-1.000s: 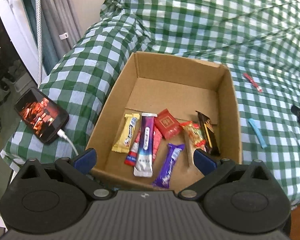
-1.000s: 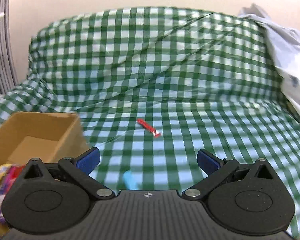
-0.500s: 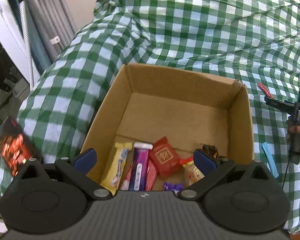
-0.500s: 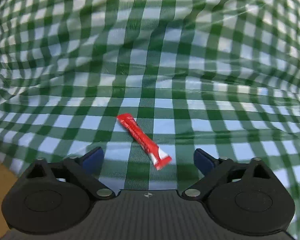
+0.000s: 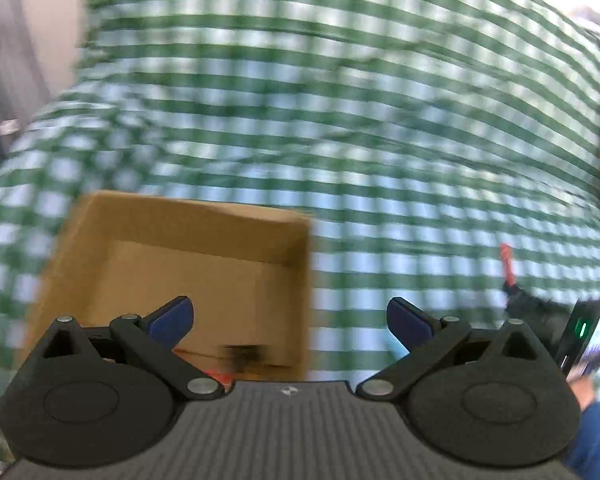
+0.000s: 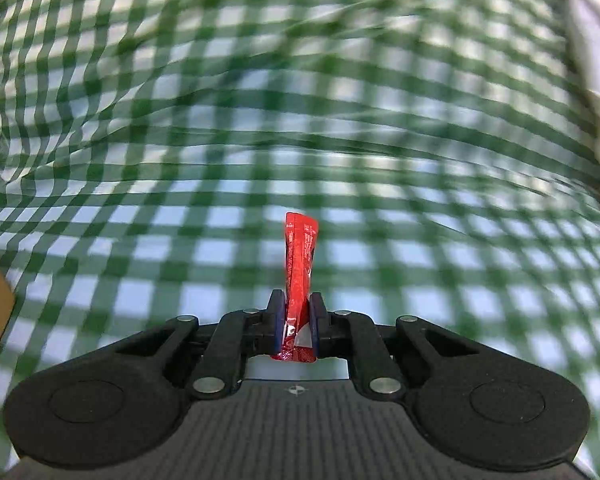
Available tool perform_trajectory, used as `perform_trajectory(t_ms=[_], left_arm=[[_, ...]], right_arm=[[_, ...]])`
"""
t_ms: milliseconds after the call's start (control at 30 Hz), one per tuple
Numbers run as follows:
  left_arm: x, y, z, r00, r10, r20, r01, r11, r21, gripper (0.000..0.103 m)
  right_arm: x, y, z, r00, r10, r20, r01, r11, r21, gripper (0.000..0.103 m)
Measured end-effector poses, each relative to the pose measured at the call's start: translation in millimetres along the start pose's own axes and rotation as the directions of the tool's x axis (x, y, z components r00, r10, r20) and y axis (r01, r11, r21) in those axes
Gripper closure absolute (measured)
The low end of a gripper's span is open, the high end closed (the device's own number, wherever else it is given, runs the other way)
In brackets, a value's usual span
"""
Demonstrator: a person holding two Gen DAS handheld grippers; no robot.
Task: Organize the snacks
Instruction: 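Grasp the red stick with the right tool while the left tool grasps the blue stick, then carry the red stick and blue stick with both tools over the box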
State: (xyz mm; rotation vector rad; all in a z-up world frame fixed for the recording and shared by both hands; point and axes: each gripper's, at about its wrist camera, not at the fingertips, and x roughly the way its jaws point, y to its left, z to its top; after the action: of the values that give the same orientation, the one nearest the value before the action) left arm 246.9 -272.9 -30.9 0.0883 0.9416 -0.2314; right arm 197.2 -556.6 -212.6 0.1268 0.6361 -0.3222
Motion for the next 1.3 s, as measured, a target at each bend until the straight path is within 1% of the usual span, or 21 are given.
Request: perform_trajectory(t_ms=[67,100,200,267,333,400,433,467,500,533,600,667,733,767,833,867,933,1000,1067,1167,1300], left_arm=[[15,-34,0,0.994,-0.085,-0.068,0.088,0.996,0.035,0.000],[29,-52,0,0.985,-0.118,-0.123,0.124,0.991,0.043,0.000],[77,-92,-8,0.953,-0.152,-0.262,0.165,0.986,0.026,0.000],[119,-112,-17,0.943,-0.088,-0.321,0.102,0.994,0.027,0.000],[157,-122,-25,0.940,-0.006,-0.340,0.016,1.000,0.027,0.004],[189,-126,-30,0.925,0.040,-0.378,-0.034,0.999,0.023,0.033],[202,-125,-32,0.909,0.042,-0.414,-0.044,0.999,0.005,0.037],[214,-123,-35,0.894,0.028,-0.447,-0.044,0.999,-0.026,0.043],[222,-122,-38,0.883,0.014,-0.469,-0.042,0.998,-0.050,0.046],[226,-122,-40,0.882,0.015,-0.471,-0.044,0.998,-0.050,0.046],[223,-124,-43,0.901,0.018,-0.434,-0.039,0.998,-0.039,0.046],[222,-127,-47,0.913,0.024,-0.407,-0.027,1.000,-0.002,0.047],[218,-132,-50,0.924,0.032,-0.380,-0.024,0.999,0.027,0.065],[216,-136,-52,0.929,0.019,-0.371,-0.005,0.999,0.040,0.086],[214,-138,-52,0.928,0.005,-0.373,0.015,0.999,0.051,0.091],[210,-138,-53,0.929,0.012,-0.370,0.012,0.998,0.062,0.093],[190,-143,-54,0.950,0.013,-0.311,0.018,0.995,0.097,0.093],[157,-149,-56,0.973,0.006,-0.229,0.031,0.987,0.156,0.093],[127,-146,-56,0.986,0.009,-0.169,0.026,0.979,0.203,0.093],[82,-139,-62,0.994,0.004,-0.109,0.020,0.974,0.224,0.092],[26,-113,-69,0.999,-0.014,-0.046,0.024,0.974,0.226,0.092]], right_arm=[[-29,-23,-19,0.999,-0.032,0.000,0.032,0.997,0.065,0.090],[-39,-32,-27,0.999,-0.045,-0.005,0.045,0.994,0.101,0.090],[-62,-52,-51,0.997,-0.073,-0.033,0.078,0.973,0.218,0.090],[-74,-61,-65,0.996,-0.079,-0.039,0.086,0.957,0.278,0.090],[-84,-67,-75,0.995,-0.092,-0.036,0.098,0.940,0.326,0.090],[-90,-74,-82,0.995,-0.095,-0.038,0.102,0.921,0.376,0.090],[-91,-76,-85,0.995,-0.093,-0.044,0.103,0.913,0.396,0.090],[-92,-78,-87,0.995,-0.090,-0.046,0.101,0.909,0.405,0.090],[-93,-79,-88,0.995,-0.084,-0.048,0.096,0.908,0.407,0.090],[-94,-80,-88,0.996,-0.081,-0.049,0.094,0.910,0.405,0.090],[-92,-77,-85,0.996,-0.072,-0.046,0.084,0.913,0.398,0.090],[-92,-74,-83,0.997,-0.064,-0.041,0.075,0.919,0.386,0.090],[-90,-71,-82,0.997,-0.064,-0.044,0.076,0.922,0.380,0.089],[-93,-73,-82,0.997,-0.059,-0.046,0.072,0.921,0.382,0.089],[-90,-74,-84,0.997,-0.048,-0.058,0.067,0.919,0.388,0.089],[-87,-75,-86,0.996,-0.046,-0.080,0.073,0.917,0.393,0.089],[-85,-77,-87,0.992,-0.043,-0.119,0.089,0.906,0.414,0.090],[-96,-75,-83,0.995,-0.034,-0.098,0.073,0.903,0.423,0.090],[-109,-64,-77,0.997,-0.023,-0.071,0.050,0.913,0.405,0.089],[-134,-43,-67,0.999,0.009,-0.038,0.006,0.922,0.386,0.089],[-178,-8,-56,0.998,0.066,0.015,-0.067,0.937,0.344,0.089]])
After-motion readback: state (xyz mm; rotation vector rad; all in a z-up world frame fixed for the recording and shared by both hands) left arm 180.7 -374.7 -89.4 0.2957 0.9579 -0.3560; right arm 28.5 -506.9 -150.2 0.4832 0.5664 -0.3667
